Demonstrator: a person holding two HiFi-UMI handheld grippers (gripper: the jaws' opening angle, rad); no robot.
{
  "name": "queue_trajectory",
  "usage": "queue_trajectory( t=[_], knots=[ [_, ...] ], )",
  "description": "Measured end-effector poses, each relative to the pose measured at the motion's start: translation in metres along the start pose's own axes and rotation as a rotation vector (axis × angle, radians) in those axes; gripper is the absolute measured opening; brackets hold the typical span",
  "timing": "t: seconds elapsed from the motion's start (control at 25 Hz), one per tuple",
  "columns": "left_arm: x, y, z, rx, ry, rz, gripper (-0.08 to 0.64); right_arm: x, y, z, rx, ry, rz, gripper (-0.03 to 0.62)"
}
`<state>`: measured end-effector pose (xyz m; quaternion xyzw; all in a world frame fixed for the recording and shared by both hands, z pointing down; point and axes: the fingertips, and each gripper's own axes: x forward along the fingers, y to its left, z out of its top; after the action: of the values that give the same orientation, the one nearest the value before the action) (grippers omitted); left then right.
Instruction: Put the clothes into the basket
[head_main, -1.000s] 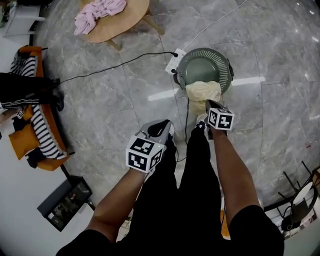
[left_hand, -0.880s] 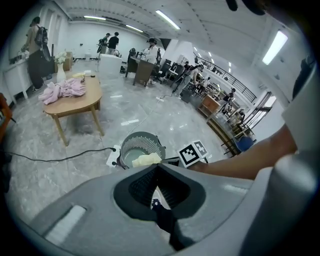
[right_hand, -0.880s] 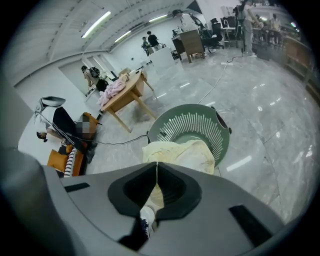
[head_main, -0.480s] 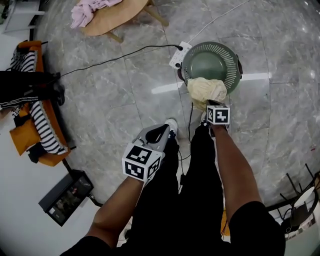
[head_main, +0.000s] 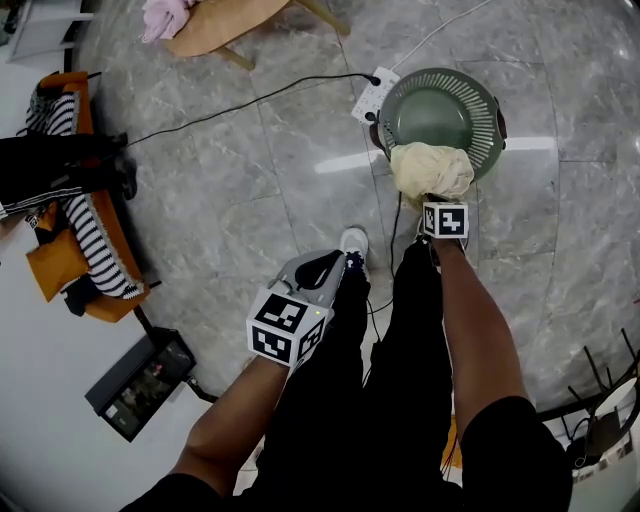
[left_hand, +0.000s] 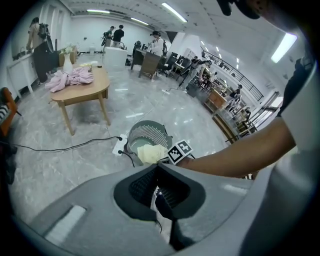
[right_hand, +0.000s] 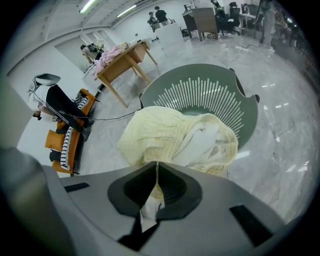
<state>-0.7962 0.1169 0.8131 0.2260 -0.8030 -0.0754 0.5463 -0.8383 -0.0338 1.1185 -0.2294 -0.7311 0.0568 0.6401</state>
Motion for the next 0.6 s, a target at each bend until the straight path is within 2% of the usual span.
queue_trajectory(
  t=[0.2,0.28,0.36,0.6],
  knots=[
    [-0.002,-0.007,-0.001,0.018,0.006,-0.022,0.0,-0.002,0.004,-0.002,0.01,0.029,0.031,0.037],
    [-0.006,-0.008,0.002,0.024,-0.004,-0.028,0.0,-0.009,0.008,-0.001,0.019,0.034,0.044,0.143],
    [-0.009,-0.011,0.008,0.027,-0.016,-0.035,0.0,-0.018,0.009,0.0,0.025,0.033,0.044,0.201],
    [-0.028,-0.018,0.019,0.026,-0.029,-0.054,0.0,-0.061,0.011,-0.005,0.057,0.011,0.013,0.216]
  ],
)
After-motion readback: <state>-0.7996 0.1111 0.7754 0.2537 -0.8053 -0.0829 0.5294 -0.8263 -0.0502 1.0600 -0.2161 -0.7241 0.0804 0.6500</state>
